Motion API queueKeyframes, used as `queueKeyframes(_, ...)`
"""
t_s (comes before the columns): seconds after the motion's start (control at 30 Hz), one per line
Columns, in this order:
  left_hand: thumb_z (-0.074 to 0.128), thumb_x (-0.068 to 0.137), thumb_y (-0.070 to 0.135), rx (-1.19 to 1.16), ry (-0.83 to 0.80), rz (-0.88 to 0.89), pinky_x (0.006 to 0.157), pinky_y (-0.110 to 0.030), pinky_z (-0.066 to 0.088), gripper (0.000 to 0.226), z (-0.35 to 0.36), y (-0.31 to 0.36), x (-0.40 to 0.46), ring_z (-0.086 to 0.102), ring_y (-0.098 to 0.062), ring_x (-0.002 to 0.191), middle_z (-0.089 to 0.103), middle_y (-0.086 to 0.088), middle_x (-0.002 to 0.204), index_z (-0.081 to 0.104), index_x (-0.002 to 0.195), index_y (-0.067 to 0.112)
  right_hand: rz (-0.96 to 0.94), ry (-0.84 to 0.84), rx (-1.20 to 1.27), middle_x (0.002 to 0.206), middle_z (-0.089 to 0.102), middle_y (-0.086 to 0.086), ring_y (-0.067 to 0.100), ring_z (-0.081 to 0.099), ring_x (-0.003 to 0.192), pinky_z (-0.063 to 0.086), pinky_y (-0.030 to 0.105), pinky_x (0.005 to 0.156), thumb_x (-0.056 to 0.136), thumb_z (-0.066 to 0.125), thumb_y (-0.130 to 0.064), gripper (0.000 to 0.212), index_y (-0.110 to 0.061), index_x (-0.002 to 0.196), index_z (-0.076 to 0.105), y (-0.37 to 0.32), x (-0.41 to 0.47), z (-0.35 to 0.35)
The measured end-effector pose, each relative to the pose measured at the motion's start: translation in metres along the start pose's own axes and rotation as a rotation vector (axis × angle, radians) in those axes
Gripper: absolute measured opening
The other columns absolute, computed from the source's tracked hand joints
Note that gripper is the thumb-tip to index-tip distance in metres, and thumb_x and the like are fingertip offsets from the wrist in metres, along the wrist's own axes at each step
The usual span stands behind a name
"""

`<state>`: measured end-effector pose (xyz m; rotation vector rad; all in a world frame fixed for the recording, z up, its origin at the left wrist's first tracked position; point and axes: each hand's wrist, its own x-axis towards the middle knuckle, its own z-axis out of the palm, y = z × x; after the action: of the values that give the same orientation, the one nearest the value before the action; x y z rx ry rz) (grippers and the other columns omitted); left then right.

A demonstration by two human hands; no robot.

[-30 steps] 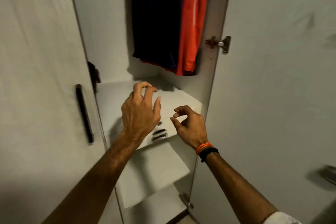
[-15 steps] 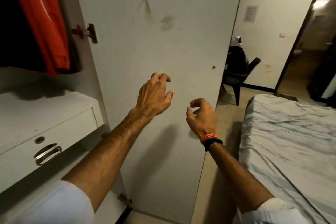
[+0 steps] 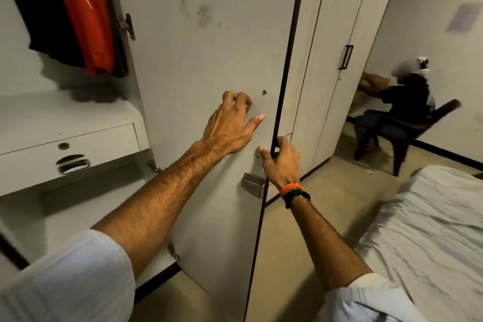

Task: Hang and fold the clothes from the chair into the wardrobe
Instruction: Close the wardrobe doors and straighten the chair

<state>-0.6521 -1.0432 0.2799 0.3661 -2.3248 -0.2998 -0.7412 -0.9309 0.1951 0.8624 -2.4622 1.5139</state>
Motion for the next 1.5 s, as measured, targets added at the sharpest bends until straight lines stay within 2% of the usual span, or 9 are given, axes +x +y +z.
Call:
queueKeyframes(0.3,0.037,0.097,0.055,0.001,0.251,-0.032,0.066,-0.012,0.040,0.045,-0.067,-0.013,-0.063,0.053,-0.010,0.076,0.053,-0.002,0.098,0.054,0.099,0.013,-0.276,-0.008,0.188,0.078,0.059,-0.006,0.013,0.054,0.056,0.051,0.034,0.058,0.071,0.075,-0.042,0.032,-0.020,0.076,0.052,-0.039,-0.079,0.012)
queueKeyframes(0.4,0.031,0.101,0.048,0.042,0.358,-0.069,0.063,-0.024,0.040,0.042,-0.104,-0.030,-0.094,0.051,-0.016,0.071,0.052,-0.004,0.084,0.050,0.089,0.012,-0.385,-0.057,0.322,0.071,0.054,-0.010,0.011,0.046,0.046,0.038,0.017,0.050,0.069,0.074,-0.053,0.043,-0.021,0.084,0.049,-0.063,-0.111,0.027)
queueKeyframes(0.53,0.027,0.105,0.035,0.044,0.506,-0.240,0.056,-0.020,0.033,0.039,-0.154,-0.052,-0.137,0.044,-0.005,0.057,0.045,0.003,0.064,0.044,0.075,0.016,-0.461,-0.238,0.471,0.083,0.059,-0.010,0.004,0.046,0.049,0.037,0.015,0.052,0.073,0.068,-0.059,0.057,-0.021,0.107,0.043,-0.105,-0.142,0.063)
queueKeyframes(0.63,0.028,0.105,0.039,0.058,0.611,-0.436,0.048,-0.019,0.030,0.045,-0.194,-0.075,-0.169,0.039,-0.005,0.048,0.041,0.004,0.055,0.037,0.063,0.024,-0.532,-0.371,0.441,0.080,0.060,-0.015,-0.001,0.049,0.057,0.037,0.015,0.058,0.083,0.066,-0.047,0.039,-0.022,0.109,0.054,-0.146,-0.160,0.097)
queueKeyframes(0.77,0.033,0.107,0.036,0.172,0.632,-0.597,0.046,-0.014,0.030,0.049,-0.234,-0.098,-0.192,0.038,-0.004,0.046,0.041,0.000,0.055,0.036,0.060,0.022,-0.694,-0.551,0.295,0.091,0.066,-0.001,0.020,0.061,0.079,0.049,0.031,0.068,0.093,0.058,-0.032,0.020,-0.015,0.102,0.062,-0.194,-0.168,0.148)
queueKeyframes(0.9,0.037,0.105,0.042,0.275,0.570,-0.742,0.057,-0.020,0.040,0.041,-0.270,-0.130,-0.203,0.050,-0.007,0.060,0.055,0.002,0.069,0.053,0.077,0.015,-0.785,-0.672,0.129,0.099,0.066,0.005,0.027,0.061,0.087,0.049,0.035,0.073,0.099,0.050,-0.034,0.023,-0.013,0.105,0.057,-0.242,-0.177,0.195)
queueKeyframes(1.03,0.057,0.098,0.037,0.292,0.478,-0.884,0.089,-0.030,0.049,0.049,-0.298,-0.177,-0.208,0.063,-0.027,0.106,0.064,-0.012,0.120,0.050,0.134,0.006,-0.761,-0.799,0.135,0.103,0.067,0.011,0.031,0.062,0.092,0.052,0.040,0.077,0.098,0.053,-0.028,0.022,-0.010,0.111,0.053,-0.283,-0.183,0.239)
queueKeyframes(1.3,0.075,0.077,0.053,0.054,0.616,-0.948,0.083,-0.026,0.043,0.077,-0.339,-0.295,-0.229,0.059,-0.015,0.100,0.056,-0.005,0.132,0.046,0.135,0.012,-0.703,-0.578,0.350,0.091,0.059,0.002,0.023,0.057,0.083,0.052,0.042,0.071,0.103,0.044,-0.032,0.021,-0.013,0.107,0.050,-0.337,-0.204,0.337)
queueKeyframes(1.5,0.070,0.082,0.055,0.178,0.696,-0.890,0.093,-0.043,0.051,0.076,-0.351,-0.369,-0.211,0.057,-0.024,0.111,0.047,-0.010,0.134,0.042,0.135,0.009,-0.607,-0.550,0.271,0.102,0.061,0.010,0.026,0.056,0.092,0.052,0.042,0.076,0.103,0.045,-0.028,0.024,-0.008,0.116,0.047,-0.384,-0.197,0.401)
